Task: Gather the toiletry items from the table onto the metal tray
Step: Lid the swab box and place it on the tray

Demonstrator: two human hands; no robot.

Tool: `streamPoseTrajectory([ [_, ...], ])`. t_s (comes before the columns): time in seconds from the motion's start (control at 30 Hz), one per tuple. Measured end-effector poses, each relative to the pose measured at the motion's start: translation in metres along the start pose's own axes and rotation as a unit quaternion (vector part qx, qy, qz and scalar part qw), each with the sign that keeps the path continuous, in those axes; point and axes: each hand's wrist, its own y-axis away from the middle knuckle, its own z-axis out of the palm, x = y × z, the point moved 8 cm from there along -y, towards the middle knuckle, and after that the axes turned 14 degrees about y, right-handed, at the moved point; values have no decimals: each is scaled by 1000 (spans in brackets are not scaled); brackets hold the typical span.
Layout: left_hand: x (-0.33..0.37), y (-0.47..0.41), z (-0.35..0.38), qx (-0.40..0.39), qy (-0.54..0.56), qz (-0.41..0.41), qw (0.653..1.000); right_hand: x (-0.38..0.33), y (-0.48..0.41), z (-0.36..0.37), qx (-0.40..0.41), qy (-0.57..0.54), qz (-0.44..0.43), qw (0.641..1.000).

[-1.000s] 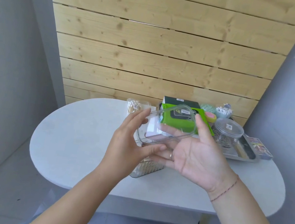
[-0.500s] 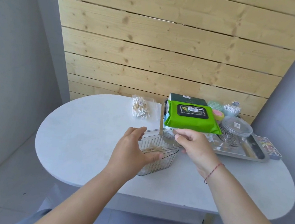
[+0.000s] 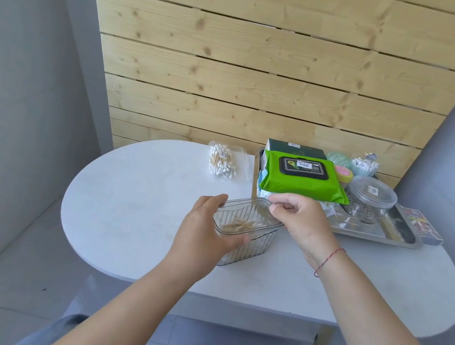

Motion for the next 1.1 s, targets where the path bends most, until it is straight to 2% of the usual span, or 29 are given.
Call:
streamPoseTrajectory([
  [0.4,-14,6,-1,1,104,-39,994,-5,1,7,-10,4,-34,999],
  [0.6,-26,11,-1,-9,229,-78,970,-17,10,23,-75,78,-112,988],
  [0.7,-25,10,-13,-25,203,-51,978,-26,20,35,-136,115,-167,970],
  [0.77,-24,8,-19,-44,176,-35,983,-28,24,39,-159,132,-175,963],
  [1.1,-30,7,-20,-90,160,-17,983,-26,24,43,-150,110,-185,965],
])
